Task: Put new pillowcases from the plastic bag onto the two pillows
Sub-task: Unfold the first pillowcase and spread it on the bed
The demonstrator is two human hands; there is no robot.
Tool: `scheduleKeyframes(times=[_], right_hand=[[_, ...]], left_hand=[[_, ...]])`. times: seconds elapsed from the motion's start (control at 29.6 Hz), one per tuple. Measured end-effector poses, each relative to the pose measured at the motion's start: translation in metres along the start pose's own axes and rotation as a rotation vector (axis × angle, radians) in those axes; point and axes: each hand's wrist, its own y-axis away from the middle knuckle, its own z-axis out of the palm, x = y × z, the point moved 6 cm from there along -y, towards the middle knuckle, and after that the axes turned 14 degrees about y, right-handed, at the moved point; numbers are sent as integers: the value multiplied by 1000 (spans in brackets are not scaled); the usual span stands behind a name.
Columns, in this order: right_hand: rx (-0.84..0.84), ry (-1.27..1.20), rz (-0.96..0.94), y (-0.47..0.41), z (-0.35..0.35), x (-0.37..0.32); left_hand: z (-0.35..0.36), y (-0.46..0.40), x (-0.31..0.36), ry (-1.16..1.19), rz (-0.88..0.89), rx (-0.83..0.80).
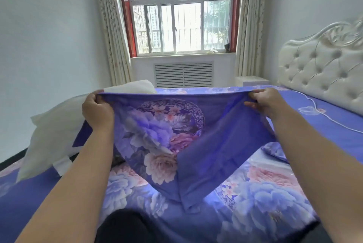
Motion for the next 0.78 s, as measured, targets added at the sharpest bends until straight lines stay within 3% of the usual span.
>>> scheduleKeyframes(times=[0.07, 0.1, 0.2, 0.24, 0.3, 0.4, 0.47, 0.54, 0.57, 0.67, 0.78], right_hand=[[93, -335, -27, 12, -5, -4], [191, -363, -79, 19, -12, -9], [590, -135, -272, 49, -41, -29], [650, -121, -357, 61, -46, -36], [660, -91, -574, 81, -51, -51], [724, 282, -750, 97, -49, -60], [772, 578, -727, 101, -45, -60], [803, 725, -748, 107, -43, -62], [803, 714, -763, 110, -44, -64], [786, 375, -725, 115, -53, -73], [980, 453, -606, 109, -61, -83]], left_hand=[[-6, 12, 26, 40, 106, 79], [-8, 17, 39, 60, 163, 110], [-11, 29, 74, 144, 350, 158], [-12, 30, 83, 133, 417, 168], [-12, 31, 96, 68, 519, 155], [-5, 40, 105, -89, 588, 41], [-6, 49, 105, -130, 624, -30], [-15, 54, 107, -142, 656, -40], [-20, 55, 109, -161, 661, -36], [-26, 52, 119, -282, 745, -21], [-19, 47, 127, -379, 903, 17]])
